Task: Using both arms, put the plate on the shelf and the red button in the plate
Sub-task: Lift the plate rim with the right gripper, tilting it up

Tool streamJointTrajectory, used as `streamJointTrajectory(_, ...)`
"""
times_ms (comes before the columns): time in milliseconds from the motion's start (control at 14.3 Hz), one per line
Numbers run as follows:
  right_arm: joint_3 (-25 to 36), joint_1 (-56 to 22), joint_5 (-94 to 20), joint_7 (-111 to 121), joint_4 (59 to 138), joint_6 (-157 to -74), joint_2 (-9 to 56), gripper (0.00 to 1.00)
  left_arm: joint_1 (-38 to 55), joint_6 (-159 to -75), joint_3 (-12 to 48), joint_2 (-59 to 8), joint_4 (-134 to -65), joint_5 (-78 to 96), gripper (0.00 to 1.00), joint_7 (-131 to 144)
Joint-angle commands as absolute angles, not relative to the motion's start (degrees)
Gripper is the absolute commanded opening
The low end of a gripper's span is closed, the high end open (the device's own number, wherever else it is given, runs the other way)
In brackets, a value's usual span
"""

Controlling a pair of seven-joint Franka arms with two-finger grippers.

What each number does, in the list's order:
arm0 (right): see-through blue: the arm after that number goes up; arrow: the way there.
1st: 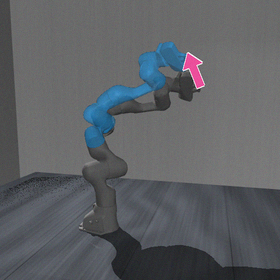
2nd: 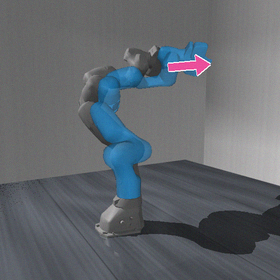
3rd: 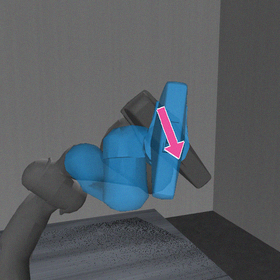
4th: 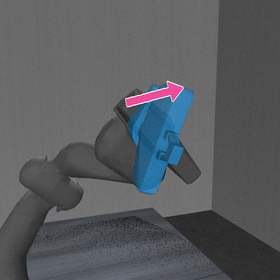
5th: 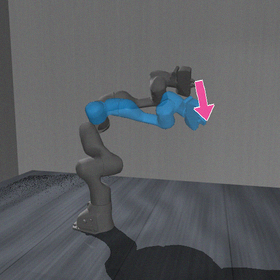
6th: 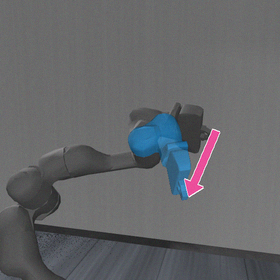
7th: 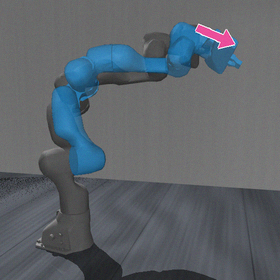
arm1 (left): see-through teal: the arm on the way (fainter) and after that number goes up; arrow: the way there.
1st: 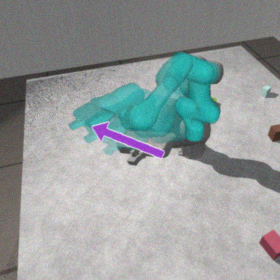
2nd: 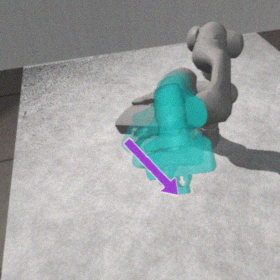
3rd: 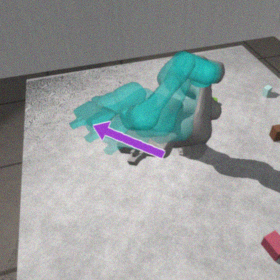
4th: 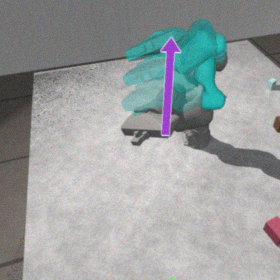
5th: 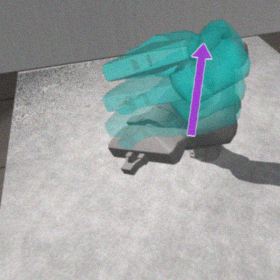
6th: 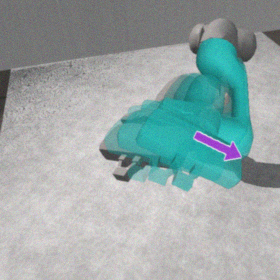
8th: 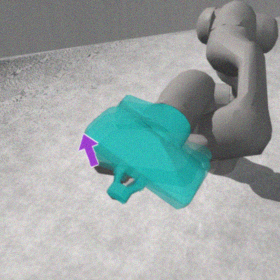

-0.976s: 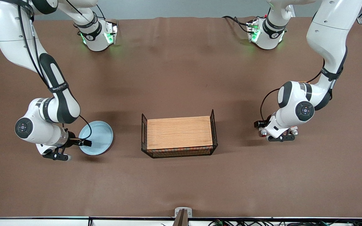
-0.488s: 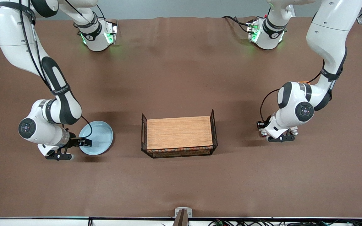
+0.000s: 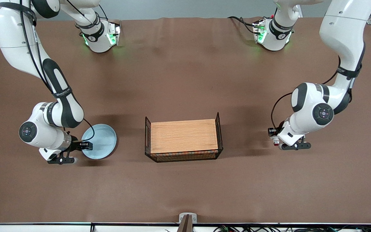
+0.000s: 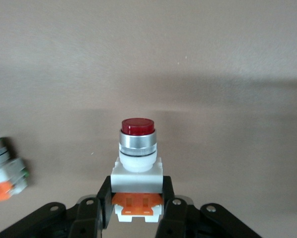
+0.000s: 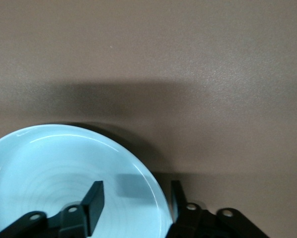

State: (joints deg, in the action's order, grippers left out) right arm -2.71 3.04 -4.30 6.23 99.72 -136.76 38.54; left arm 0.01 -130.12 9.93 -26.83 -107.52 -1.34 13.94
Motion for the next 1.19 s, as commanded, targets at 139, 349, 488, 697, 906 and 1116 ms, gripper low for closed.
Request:
streamJointTrajectory(139, -3.3, 4.4, -3.9, 10.2, 100.0, -136.8, 38.5, 0.43, 0.4, -124.0, 9.9, -26.3, -101.5, -1.9, 0.28, 18.2)
streamJointTrajectory(349, -3.2, 4.4, -3.9, 11.4, 100.0, -136.8, 38.5, 0.34, 0.7, -123.9, 9.9, -26.6, -101.2, -1.9, 0.28, 19.5)
streamJointTrajectory(488, -3.3, 4.6, -3.9, 13.3, 100.0, -136.8, 38.5, 0.29, 0.7, -123.9, 9.9, -26.7, -101.2, -1.9, 0.28, 19.4)
streamJointTrajectory(697, -3.3, 4.7, -3.9, 14.2, 100.0, -136.9, 38.5, 0.18, 0.7, -124.0, 9.9, -26.8, -101.2, -1.9, 0.28, 19.4)
streamJointTrajectory(906, -3.2, 4.7, -4.0, 15.1, 99.6, -136.4, 38.4, 0.03, 0.8, -124.0, 9.9, -26.8, -101.2, -1.9, 0.28, 19.5)
streamJointTrajectory(1116, -3.2, 5.2, -4.6, 14.9, 98.5, -134.0, 38.1, 0.0, 0.8, -123.9, 9.9, -26.9, -101.2, -1.8, 0.28, 19.5)
